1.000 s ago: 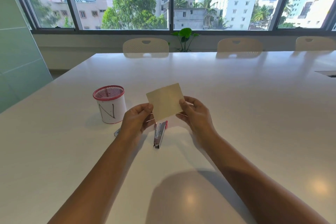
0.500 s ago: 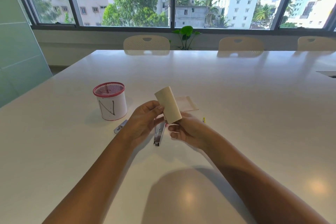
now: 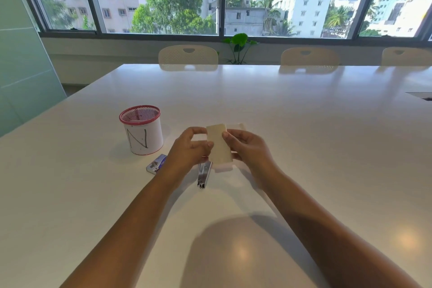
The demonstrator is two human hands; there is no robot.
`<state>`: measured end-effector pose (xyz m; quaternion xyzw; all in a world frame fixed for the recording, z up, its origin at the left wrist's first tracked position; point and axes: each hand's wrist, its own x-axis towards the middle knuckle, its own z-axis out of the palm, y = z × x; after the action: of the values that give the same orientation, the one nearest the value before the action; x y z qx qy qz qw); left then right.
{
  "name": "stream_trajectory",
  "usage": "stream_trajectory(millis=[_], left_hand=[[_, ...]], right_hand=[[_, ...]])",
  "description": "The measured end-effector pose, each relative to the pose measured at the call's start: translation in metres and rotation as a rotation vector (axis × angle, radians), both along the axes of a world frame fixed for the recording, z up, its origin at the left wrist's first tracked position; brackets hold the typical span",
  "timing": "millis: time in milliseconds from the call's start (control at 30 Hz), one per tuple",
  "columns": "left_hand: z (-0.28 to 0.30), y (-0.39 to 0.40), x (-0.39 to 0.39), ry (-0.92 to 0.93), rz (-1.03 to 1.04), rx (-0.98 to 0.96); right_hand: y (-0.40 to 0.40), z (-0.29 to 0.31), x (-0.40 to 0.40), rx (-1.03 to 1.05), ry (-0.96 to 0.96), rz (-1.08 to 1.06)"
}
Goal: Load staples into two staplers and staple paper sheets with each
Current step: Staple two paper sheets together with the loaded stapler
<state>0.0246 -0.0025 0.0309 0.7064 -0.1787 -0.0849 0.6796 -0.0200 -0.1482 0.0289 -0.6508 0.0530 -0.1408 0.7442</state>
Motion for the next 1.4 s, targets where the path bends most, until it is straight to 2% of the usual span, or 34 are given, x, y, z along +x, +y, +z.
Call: stream_trajectory(millis=[133, 533, 767, 1033, 1400], left_hand=[[0.003, -0.001, 0.000, 0.055, 0.063, -0.012], [0.000, -0.006, -0.003, 0.046, 0.102, 0.035], [0.002, -0.005, -0.008, 0.069, 0.010, 0.052], [0.007, -0.004, -0.012, 0.127, -0.058, -0.058], [0.009, -0.006, -0.012, 0.126, -0.001, -0.015]], right_hand=[[-0.001, -0.002, 0.000, 0.053, 0.001, -0.007], [0.000, -0.008, 0.005, 0.141, 0.061, -0.030], [0.000, -0.009, 0.005, 0.146, 0.067, -0.046], [0.001, -0.011, 0.008, 0.133, 0.055, -0.106], [0.003, -0.008, 0.006, 0.052, 0.022, -0.142]])
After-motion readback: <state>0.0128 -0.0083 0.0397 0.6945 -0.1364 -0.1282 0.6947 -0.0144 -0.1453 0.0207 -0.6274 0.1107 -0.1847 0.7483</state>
